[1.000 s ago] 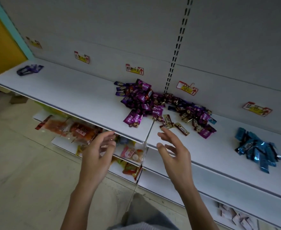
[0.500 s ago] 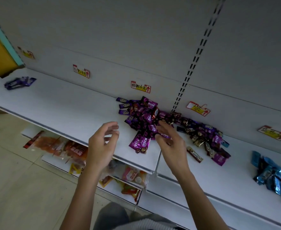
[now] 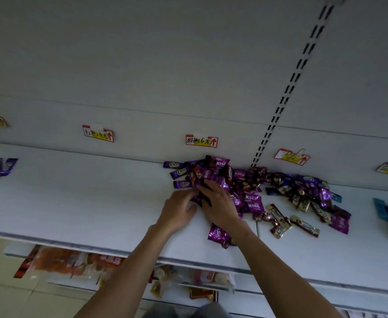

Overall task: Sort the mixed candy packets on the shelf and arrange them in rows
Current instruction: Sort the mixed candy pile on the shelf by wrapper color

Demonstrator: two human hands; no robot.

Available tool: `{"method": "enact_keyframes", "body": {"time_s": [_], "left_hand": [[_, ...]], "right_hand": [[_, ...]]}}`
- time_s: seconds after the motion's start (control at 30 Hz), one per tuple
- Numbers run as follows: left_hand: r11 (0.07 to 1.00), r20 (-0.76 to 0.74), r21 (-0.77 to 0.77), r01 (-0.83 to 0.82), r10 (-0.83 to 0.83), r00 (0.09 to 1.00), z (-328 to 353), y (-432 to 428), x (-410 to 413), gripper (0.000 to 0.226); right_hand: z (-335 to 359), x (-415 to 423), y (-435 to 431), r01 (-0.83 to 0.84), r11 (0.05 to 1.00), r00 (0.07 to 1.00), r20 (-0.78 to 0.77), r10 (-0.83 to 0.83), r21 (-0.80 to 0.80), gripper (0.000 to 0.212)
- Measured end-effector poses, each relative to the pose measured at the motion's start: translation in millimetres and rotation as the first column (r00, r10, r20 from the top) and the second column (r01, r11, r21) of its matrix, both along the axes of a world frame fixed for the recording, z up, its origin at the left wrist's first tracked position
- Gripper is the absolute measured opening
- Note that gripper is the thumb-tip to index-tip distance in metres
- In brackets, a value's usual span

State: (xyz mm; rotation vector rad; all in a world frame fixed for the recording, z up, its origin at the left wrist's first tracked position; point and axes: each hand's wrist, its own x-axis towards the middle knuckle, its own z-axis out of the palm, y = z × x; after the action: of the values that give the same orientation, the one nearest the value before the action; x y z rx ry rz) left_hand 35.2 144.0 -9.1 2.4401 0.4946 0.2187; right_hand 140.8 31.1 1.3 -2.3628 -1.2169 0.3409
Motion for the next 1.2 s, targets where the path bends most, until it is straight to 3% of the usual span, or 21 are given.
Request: {"method": "enact_keyframes", "body": {"time_s": [0.07, 0.13, 0.3, 0.43, 0.57, 0.7, 0.8, 0.87, 0.93, 1.0, 1.1, 1.2], "left_hand": [[0.985, -0.076, 0.162, 0.064, -0.052, 0.996, -9, 1, 1, 0.049], [0.973, -0.047, 0.226, 0.044, -0.034, 0.998, -15, 5, -5, 0.049], [0.987, 0.114, 0.158, -0.038, 0.020, 0.993, -17, 26, -17, 0.027], [0.971, 0.147, 0.215, -0.105, 0.074, 0.986, -14, 35, 1, 0.037], [0.965, 0.039, 0.244, -0.096, 0.090, 0.995, -16, 48, 14, 0.046], [0.960, -0.041, 0.260, -0.106, 0.121, 0.992, -17, 54, 8, 0.046], [0.980, -0.147, 0.187, -0.073, 0.101, 0.984, -15, 58, 7, 0.043], [0.992, -0.141, 0.073, -0.102, 0.111, 0.984, -11, 59, 9, 0.037], [0.979, -0.110, -0.083, -0.184, 0.174, 0.979, -8, 60, 11, 0.032], [0.966, -0.099, -0.142, -0.216, 0.203, 0.974, -8, 59, 11, 0.028], [0.978, -0.028, -0.056, -0.203, 0.202, 0.979, -9, 61, 10, 0.038], [0.985, 0.009, 0.141, -0.104, 0.103, 0.995, -12, 73, 20, 0.057]], "right_hand": [[-10, 2, -5, 0.013, 0.999, 0.996, 0.085, -0.009, -0.043, 0.045], [-14, 5, -14, 0.065, 0.998, 0.994, 0.089, -0.065, 0.003, 0.044], [-12, 15, -25, 0.286, 0.958, 0.952, 0.112, -0.283, -0.006, 0.035], [-3, 10, -13, 0.387, 0.917, 0.912, 0.182, -0.367, -0.094, 0.046], [0, 0, 7, 0.369, 0.921, 0.918, 0.203, -0.341, -0.124, 0.048], [2, 0, 4, 0.346, 0.935, 0.931, 0.150, -0.332, -0.082, 0.030], [13, 7, 0, 0.368, 0.920, 0.922, 0.181, -0.342, -0.138, 0.018], [19, 16, 3, 0.415, 0.895, 0.907, 0.146, -0.394, -0.161, 0.016], [23, 23, 9, 0.488, 0.871, 0.872, 0.070, -0.484, -0.054, 0.023], [24, 28, 14, 0.524, 0.840, 0.846, 0.030, -0.533, 0.141, 0.018], [26, 29, 31, 0.392, 0.884, 0.915, -0.011, -0.403, 0.255, 0.013], [19, 35, 50, 0.186, 0.977, 0.982, -0.002, -0.187, 0.106, 0.018]]}}
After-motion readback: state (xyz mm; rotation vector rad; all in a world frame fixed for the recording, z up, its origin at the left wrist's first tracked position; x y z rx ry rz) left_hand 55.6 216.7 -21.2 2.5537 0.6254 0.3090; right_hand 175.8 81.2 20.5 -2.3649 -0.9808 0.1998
